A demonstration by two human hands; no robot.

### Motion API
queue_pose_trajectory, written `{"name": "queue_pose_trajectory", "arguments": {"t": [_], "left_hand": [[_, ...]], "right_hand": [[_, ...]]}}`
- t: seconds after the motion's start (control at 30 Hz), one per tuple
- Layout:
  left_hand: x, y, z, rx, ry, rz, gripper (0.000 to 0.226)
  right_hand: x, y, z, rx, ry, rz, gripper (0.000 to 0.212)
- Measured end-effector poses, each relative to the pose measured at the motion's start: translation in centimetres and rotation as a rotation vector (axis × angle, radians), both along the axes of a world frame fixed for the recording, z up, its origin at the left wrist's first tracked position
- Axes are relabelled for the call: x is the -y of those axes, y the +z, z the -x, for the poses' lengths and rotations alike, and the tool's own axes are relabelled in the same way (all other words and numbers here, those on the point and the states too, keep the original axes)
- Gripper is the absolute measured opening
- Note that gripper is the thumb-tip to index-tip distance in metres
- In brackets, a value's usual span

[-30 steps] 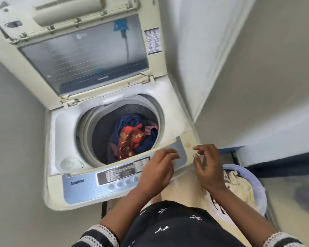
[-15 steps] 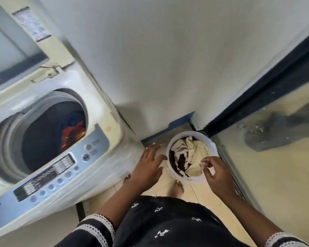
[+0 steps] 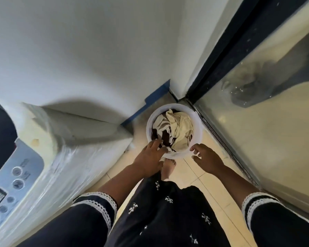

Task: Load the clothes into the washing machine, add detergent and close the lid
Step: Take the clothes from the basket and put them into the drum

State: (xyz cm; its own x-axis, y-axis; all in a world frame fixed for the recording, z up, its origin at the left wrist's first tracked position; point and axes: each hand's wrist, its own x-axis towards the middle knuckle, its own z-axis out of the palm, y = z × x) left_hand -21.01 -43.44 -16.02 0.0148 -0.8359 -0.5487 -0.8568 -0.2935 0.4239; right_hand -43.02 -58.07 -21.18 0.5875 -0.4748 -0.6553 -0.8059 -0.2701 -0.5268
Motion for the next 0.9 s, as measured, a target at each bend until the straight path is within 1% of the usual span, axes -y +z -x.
{"name": "queue_pose_trajectory", "arguments": {"t": [0.13,0.3,0.37,0.43,0.57,0.63,0.7,0.77,0.8,0.83,0.9], "left_hand": [[1.2,-3.8,-0.7,-0.021,-0.021,-0.075,0.050],[2.6,-10.5,-1.8,-0.036,0.018,-0.115,0.049],[3.1,-13.7,-2.3,-0.054,0.067,-0.129,0.048],[3.5,-16.8,-2.8,-0.098,0.128,-0.125,0.046],[3.2,-22.6,-3.9,-0.177,0.308,-0.090,0.039],[2.6,-25.0,-4.6,-0.187,0.361,-0.086,0.037],[1.9,-26.8,-5.3,-0.169,0.387,-0.096,0.036],[1.2,-27.7,-5.8,-0.161,0.404,-0.106,0.036],[0.9,-27.9,-6.0,-0.168,0.415,-0.111,0.036],[0.6,-27.8,-6.1,-0.178,0.431,-0.118,0.037],[-0.1,-27.0,-6.3,-0.193,0.474,-0.135,0.037]], "right_hand": [[0.5,-4.0,-1.1,-0.171,0.077,-0.094,0.034],[2.5,-11.1,-5.0,-0.238,0.107,-0.121,0.044],[3.5,-14.9,-7.1,-0.252,0.103,-0.103,0.046],[4.3,-18.6,-9.2,-0.271,0.125,-0.040,0.051],[5.5,-25.6,-12.9,-0.314,0.305,0.145,0.070],[5.5,-28.5,-14.1,-0.360,0.362,0.164,0.075],[5.1,-30.8,-14.5,-0.418,0.358,0.102,0.078],[4.5,-32.2,-14.6,-0.415,0.238,-0.020,0.080],[4.2,-32.4,-14.7,-0.363,0.117,-0.068,0.078],[4.0,-32.5,-14.8,-0.285,-0.034,-0.103,0.074],[3.8,-31.3,-14.7,-0.131,-0.350,-0.167,0.055]]}}
